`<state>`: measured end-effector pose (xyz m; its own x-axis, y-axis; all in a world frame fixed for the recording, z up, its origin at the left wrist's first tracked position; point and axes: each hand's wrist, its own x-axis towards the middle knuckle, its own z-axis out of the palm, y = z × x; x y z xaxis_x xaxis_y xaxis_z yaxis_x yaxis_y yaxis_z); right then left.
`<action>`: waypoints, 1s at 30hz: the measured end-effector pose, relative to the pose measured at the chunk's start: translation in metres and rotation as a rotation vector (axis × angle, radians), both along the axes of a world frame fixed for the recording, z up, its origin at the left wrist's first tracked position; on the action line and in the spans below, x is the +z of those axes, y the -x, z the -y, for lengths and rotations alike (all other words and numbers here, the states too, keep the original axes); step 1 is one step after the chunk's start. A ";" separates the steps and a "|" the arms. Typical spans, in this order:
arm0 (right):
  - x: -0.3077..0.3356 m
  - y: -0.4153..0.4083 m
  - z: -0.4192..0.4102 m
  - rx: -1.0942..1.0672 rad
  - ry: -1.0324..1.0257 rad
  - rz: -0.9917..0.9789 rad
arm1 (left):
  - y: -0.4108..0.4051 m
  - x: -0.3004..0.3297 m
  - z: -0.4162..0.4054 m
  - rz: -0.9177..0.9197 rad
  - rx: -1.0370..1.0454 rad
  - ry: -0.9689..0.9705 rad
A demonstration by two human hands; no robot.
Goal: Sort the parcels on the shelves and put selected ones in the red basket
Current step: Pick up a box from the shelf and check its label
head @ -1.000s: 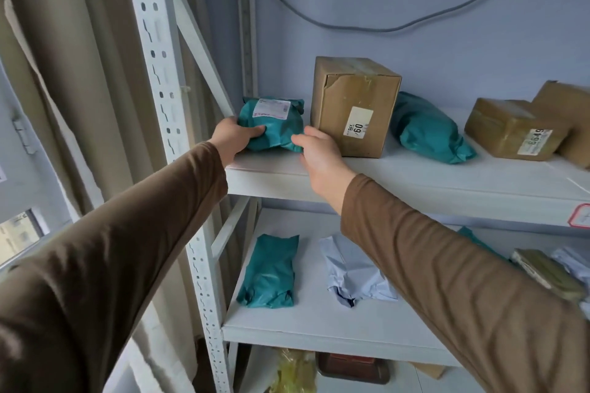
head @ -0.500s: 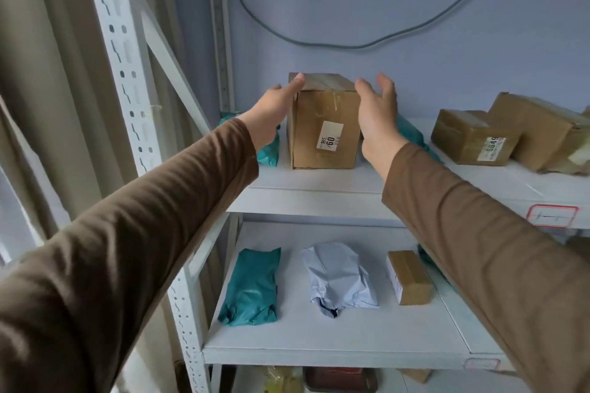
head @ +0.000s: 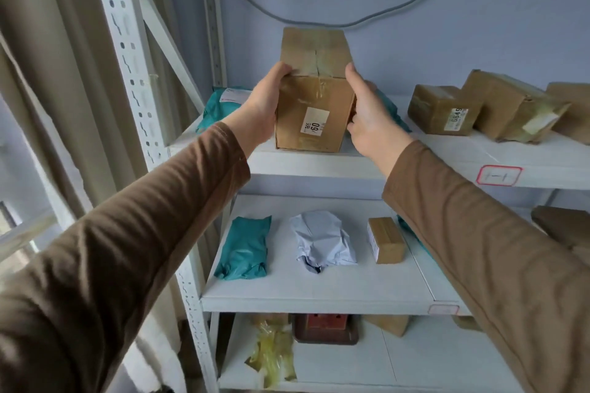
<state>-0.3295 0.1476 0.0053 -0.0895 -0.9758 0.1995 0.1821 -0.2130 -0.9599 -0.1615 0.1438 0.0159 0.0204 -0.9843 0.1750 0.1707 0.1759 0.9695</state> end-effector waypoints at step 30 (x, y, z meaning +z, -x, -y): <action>-0.267 0.101 -0.306 0.228 -0.441 0.599 | 0.045 -0.212 -0.334 0.581 -0.017 0.340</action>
